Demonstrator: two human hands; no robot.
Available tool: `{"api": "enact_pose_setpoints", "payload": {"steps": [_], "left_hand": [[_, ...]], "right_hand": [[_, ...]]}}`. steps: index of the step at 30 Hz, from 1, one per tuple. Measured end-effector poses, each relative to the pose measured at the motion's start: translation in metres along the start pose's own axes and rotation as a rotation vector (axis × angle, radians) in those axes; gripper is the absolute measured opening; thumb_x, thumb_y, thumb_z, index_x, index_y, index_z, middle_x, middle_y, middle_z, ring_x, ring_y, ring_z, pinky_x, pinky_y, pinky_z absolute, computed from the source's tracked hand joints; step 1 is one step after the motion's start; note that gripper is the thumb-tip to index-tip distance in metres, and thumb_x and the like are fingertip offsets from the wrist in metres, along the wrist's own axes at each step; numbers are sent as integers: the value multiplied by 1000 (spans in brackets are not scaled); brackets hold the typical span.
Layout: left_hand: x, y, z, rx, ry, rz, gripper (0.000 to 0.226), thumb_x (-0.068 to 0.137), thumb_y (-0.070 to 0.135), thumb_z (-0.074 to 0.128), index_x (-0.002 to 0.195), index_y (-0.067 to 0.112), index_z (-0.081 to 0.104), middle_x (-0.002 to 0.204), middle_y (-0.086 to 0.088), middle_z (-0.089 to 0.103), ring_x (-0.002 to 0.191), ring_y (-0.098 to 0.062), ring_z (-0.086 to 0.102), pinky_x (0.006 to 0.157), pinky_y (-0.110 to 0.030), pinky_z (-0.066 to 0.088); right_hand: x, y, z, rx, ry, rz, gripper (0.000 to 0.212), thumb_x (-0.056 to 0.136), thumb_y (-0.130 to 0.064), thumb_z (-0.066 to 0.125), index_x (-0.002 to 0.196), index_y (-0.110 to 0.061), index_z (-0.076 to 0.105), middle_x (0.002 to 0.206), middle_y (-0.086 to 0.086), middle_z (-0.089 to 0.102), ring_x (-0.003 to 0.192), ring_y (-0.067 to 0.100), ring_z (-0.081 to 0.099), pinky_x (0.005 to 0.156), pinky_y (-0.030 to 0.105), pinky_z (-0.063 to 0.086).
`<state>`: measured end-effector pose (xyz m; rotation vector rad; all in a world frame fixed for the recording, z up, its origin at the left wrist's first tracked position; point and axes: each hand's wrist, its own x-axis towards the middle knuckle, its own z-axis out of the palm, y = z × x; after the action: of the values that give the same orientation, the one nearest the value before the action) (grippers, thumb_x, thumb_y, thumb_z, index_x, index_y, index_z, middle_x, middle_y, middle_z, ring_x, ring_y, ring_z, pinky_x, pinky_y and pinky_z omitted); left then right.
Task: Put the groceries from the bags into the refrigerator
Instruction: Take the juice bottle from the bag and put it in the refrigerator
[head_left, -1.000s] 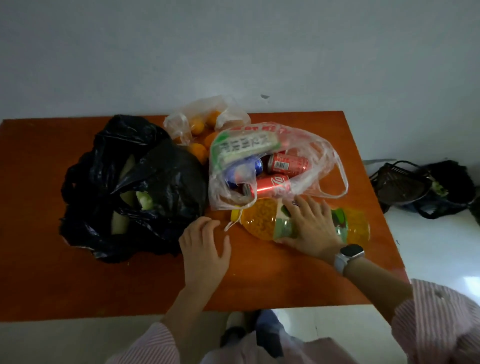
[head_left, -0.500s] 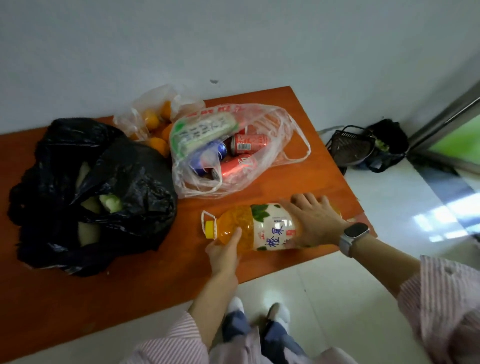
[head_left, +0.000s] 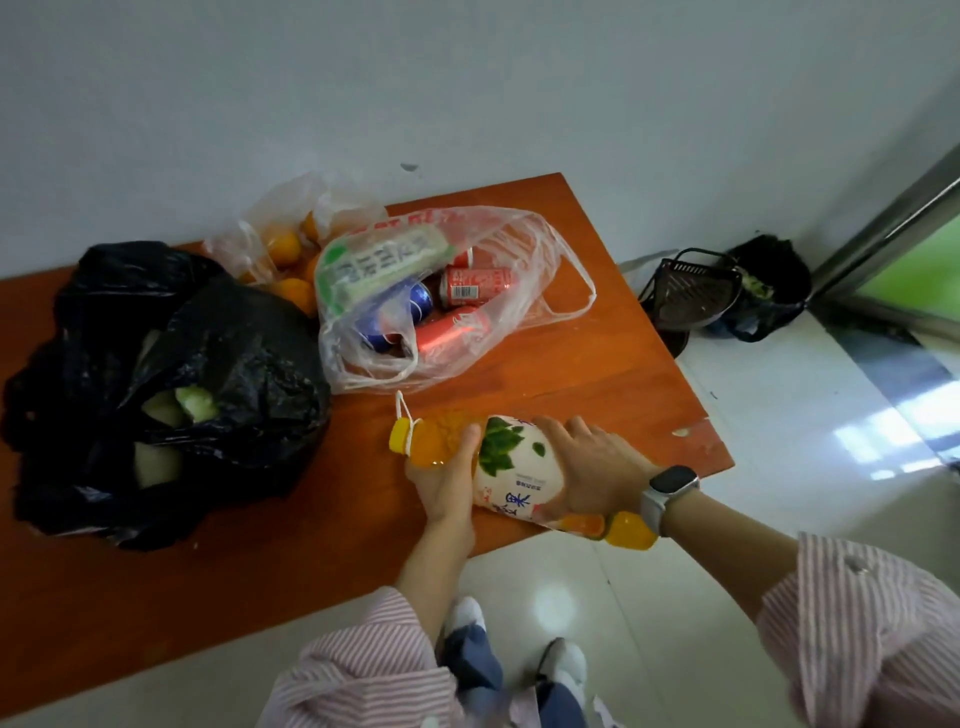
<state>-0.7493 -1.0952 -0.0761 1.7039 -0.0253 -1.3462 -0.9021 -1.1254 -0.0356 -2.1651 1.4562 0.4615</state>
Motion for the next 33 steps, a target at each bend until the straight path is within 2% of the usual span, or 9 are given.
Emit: {"api": "enact_pose_setpoints", "payload": {"steps": [5,8,10,15,17,21,24,27,33], "left_hand": [[-1,-11,-11,77,-216,92,86,73,31,74,141,29,21,124,-4,54,101,-19,59,74,-33,52],[-1,-25,-17,79,-394,34,72,78,26,70,138,33,29,129,-6,55,108,-22,58,80,-36,52],[-7,-34,-17,91,-500,-24,58,81,34,64,133,31,38,122,-8,60,102,-24,63,71,-35,55],[-13,-45,-11,96,-607,29,73,70,46,67,135,39,33,125,-8,59,104,-28,64,82,-49,54],[-18,-48,-11,146,-611,83,76,68,48,71,134,40,34,127,-7,57,105,-28,63,83,-50,54],[-40,-56,-20,292,-679,212,59,72,39,71,122,41,41,115,0,62,91,-17,68,68,-33,56],[-64,-72,-30,432,-712,242,62,75,40,66,128,40,34,114,0,62,87,-17,69,66,-32,57],[-94,-98,-40,488,-724,191,64,77,43,59,131,43,25,112,2,60,89,-18,67,63,-30,57],[-177,-189,-39,552,-753,86,77,69,52,58,137,35,26,120,-6,57,97,-24,63,68,-35,55]], "right_hand": [[3,-1,3,131,1,102,103,60,-63,71,140,-28,15,125,9,46,111,28,49,92,45,47],[2,6,9,350,5,174,92,60,-62,71,131,-22,28,121,6,52,105,25,54,86,43,52],[-6,7,18,540,34,229,90,60,-62,71,129,-20,32,120,4,53,104,24,56,87,44,52],[-28,0,46,867,111,315,101,45,-70,67,129,-27,32,119,4,54,103,24,58,86,45,53],[-43,-3,57,987,127,308,87,50,-63,71,123,-31,35,116,2,57,101,22,60,84,43,54],[-89,-21,86,1311,180,277,61,75,-20,75,119,-30,34,113,1,62,91,8,64,73,22,56],[-126,-33,105,1487,280,293,47,84,-18,64,119,-28,35,104,-10,60,87,2,62,69,12,50],[-160,-33,127,1359,331,358,55,85,-47,56,123,-50,17,113,-7,43,104,7,47,84,16,41],[-265,-7,189,1261,504,429,80,81,-58,53,142,-40,3,125,-15,25,116,6,31,98,28,31]]}}
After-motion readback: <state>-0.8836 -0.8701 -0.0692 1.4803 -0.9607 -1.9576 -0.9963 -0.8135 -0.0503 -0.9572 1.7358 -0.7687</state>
